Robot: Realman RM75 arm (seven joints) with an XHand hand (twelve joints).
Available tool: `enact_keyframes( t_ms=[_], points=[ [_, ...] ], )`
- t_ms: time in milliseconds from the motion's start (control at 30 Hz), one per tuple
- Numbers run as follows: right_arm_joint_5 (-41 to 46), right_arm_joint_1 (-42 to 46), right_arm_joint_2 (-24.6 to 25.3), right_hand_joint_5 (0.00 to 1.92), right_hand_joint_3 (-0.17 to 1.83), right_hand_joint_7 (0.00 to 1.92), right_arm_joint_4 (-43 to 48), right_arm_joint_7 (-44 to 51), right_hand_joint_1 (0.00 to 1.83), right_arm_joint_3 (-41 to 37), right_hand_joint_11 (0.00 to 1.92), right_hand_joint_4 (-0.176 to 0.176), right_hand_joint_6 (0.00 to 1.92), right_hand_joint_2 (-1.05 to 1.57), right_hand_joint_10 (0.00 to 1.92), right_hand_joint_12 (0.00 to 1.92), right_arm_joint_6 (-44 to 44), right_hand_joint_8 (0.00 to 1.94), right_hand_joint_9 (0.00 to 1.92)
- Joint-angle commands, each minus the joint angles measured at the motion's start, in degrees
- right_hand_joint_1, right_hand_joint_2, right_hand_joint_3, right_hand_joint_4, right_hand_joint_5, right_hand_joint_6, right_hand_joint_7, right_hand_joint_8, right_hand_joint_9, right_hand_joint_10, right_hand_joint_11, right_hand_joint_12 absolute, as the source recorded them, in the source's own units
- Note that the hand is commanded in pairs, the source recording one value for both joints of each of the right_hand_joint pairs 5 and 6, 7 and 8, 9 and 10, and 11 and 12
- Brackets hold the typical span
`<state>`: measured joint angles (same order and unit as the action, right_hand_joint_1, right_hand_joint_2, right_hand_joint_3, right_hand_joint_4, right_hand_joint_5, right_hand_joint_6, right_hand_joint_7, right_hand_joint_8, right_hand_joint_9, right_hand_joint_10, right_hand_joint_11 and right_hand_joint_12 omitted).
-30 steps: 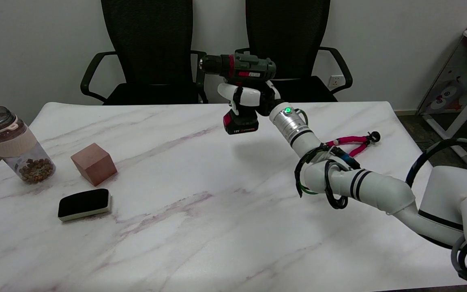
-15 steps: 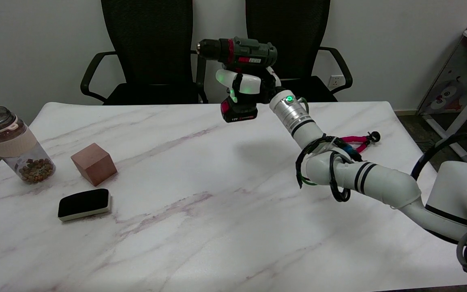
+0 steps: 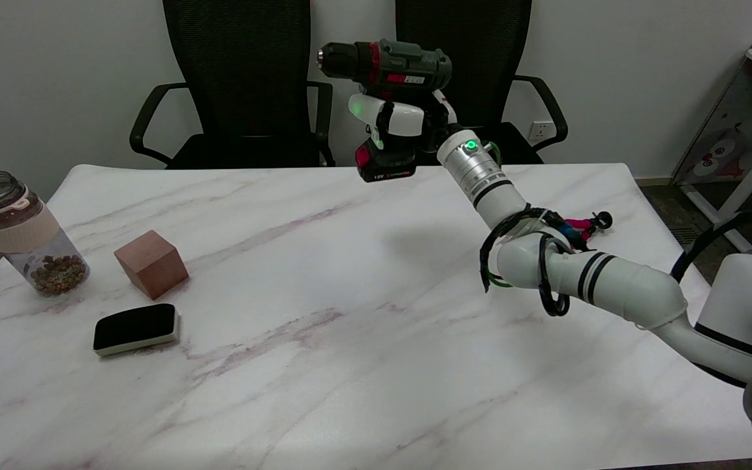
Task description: Pick up the power screwdriver.
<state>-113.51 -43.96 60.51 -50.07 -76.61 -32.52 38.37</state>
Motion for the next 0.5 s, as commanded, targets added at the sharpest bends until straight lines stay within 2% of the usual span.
enact_keyframes(
  t_ms=[33,500],
  points=[
    [0.0,-0.6,-1.7,1.92,0.92,1.92,-2.7,0.7,0.97,-2.4,1.92,0.176,1.92,1.16,1.92,1.92,0.1,1.92,1.92],
    [0.5,0.6,-2.5,1.92,0.93,1.92,-7.7,3.6,0.97,-2.4,1.92,0.176,1.92,1.17,1.92,1.92,-0.4,1.92,1.92]
  ],
)
